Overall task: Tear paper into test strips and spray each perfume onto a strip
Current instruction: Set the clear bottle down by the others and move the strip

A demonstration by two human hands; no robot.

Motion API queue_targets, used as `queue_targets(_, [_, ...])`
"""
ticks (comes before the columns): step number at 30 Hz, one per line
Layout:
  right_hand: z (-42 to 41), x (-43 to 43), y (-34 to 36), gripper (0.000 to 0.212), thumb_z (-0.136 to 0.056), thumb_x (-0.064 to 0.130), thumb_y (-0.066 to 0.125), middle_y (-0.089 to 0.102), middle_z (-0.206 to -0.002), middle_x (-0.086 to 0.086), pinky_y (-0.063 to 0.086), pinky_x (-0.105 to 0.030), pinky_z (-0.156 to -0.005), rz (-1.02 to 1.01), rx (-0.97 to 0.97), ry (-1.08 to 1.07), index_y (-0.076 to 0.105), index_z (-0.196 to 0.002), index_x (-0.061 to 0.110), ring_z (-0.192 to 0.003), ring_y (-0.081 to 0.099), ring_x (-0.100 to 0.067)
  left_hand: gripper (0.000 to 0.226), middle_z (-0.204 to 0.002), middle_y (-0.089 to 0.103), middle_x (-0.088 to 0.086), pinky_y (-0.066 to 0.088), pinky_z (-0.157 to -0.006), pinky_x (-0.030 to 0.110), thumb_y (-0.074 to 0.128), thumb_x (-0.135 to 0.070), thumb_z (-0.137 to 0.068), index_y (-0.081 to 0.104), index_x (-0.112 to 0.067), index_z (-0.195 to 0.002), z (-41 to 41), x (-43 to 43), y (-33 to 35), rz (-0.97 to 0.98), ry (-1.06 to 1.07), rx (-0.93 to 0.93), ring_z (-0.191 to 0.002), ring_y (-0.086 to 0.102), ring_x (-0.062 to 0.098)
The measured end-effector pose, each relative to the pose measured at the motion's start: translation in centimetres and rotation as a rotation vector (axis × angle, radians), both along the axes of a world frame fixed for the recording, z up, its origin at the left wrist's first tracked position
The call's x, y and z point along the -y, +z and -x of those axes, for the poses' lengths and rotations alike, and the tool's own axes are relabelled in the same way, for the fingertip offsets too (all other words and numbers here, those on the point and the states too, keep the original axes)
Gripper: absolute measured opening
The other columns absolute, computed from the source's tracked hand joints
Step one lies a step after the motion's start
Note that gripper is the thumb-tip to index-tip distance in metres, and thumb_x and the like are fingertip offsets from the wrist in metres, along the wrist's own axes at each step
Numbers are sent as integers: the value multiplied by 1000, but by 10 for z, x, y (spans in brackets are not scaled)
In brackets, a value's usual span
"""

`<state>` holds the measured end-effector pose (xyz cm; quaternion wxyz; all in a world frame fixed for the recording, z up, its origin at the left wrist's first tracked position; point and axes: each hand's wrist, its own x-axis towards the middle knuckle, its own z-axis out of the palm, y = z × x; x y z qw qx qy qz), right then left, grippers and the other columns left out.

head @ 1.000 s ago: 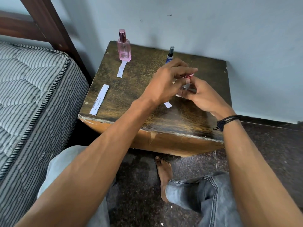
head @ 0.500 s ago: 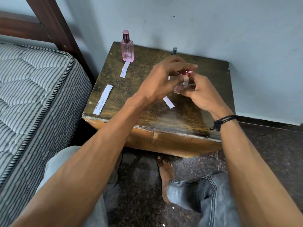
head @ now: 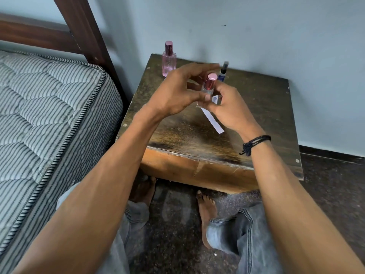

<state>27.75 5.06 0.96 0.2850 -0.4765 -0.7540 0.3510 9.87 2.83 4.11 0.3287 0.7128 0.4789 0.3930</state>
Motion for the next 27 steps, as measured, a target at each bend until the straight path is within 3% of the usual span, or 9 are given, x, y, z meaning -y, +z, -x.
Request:
queue_targets(3, [9,-3,0,42,-89,25,79,69,-122,9,46,-25,-95,25,38,34,64,-129,23,-112,61,-4,69,-109,66,-16,52,-92,18,81,-6,-73,60,-20,-137,12,0,-2,6,42,-9,-95,65,-4])
queue_targets(6, [9,-9,-2,52,-87,21,82,66,-118,11,41,-12,-86,15,87,-2,62,-134,27,-105,58,6,70,-106,69,-12,54,-92,22,82,-5,-72,60,-23,-136,25,0,-5,14,118,-32,-93,67,-1])
queue_targets(9, [5,-16,-9,33,-92,13,75,63,-106,11,49,-19,-84,-53,211,-125,71,-123,21,-89,60,1,69,-105,68,-9,56,-90,26,82,-5,-73,61,-26,-135,35,-2,-10,41,201,-49,-95,67,7])
queue_targets(13, [3,-21,-20,13,-93,15,73,55,-84,21,33,-7,-64,-69,364,-175,78,-105,18,-75,54,5,67,-102,67,-9,57,-85,25,80,-2,-72,63,-26,-132,41,-4,-14,56,261,-63,-90,66,8])
queue_targets(18, [3,-21,-22,12,-91,23,77,56,-84,19,34,-14,-62,-74,351,-157,78,-102,20,-73,52,3,66,-107,67,-9,57,-87,27,80,-4,-74,62,-26,-133,41,-6,-17,68,267,-102,-91,65,7])
queue_targets(22, [4,-19,-22,13,-91,27,79,62,-89,4,36,-19,-63,-86,346,-126,77,-102,21,-76,54,-8,66,-111,68,-7,57,-88,25,81,-6,-74,61,-26,-134,40,-7,-19,76,262,-129,-93,65,7])
queue_targets(27, [6,-18,-22,12,-91,28,77,64,-96,-4,39,-29,-73,-79,372,-102,75,-101,20,-89,59,-21,65,-110,67,-9,53,-82,10,81,-8,-76,61,-25,-135,40,-7,-18,89,252,-137,-93,65,4])
